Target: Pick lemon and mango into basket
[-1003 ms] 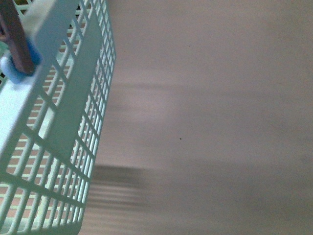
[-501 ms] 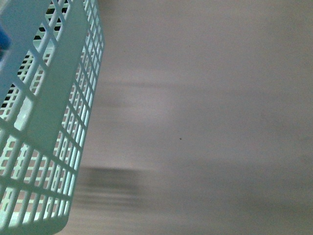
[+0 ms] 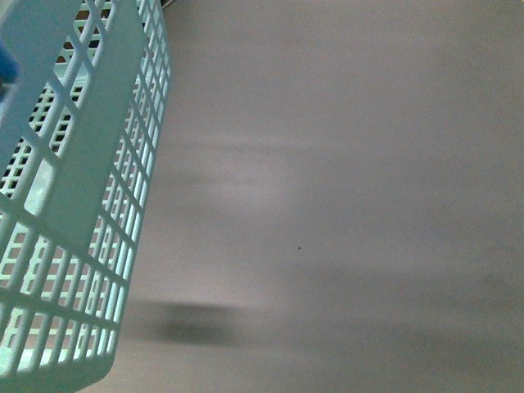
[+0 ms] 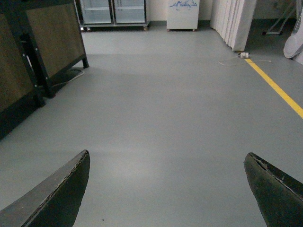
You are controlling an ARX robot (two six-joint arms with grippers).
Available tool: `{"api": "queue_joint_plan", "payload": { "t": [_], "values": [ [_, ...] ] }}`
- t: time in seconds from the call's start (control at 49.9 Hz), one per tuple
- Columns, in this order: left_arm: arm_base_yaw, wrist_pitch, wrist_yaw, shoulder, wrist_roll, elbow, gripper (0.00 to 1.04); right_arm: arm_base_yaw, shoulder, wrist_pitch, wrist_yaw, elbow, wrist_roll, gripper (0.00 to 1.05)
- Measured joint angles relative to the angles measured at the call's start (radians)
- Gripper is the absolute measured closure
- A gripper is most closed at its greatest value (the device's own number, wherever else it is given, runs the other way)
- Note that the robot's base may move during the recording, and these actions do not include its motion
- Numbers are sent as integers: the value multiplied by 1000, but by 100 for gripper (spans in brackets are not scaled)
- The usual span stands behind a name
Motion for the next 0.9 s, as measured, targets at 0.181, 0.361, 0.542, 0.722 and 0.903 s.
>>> {"api": "queue_joint_plan", "payload": {
  "t": [0.181,0.361,0.542,0.722,0.903],
  "values": [
    [0,0,0,0,0,0,100,0,0,0,0,0,0,9],
    [0,0,0,0,0,1,100,0,0,0,0,0,0,9],
    [0,0,0,0,0,1,100,0,0,0,0,0,0,9],
    [0,0,0,0,0,1,100,0,0,0,0,0,0,9],
    [0,0,0,0,0,1,100,0,0,0,0,0,0,9]
  ]
}}
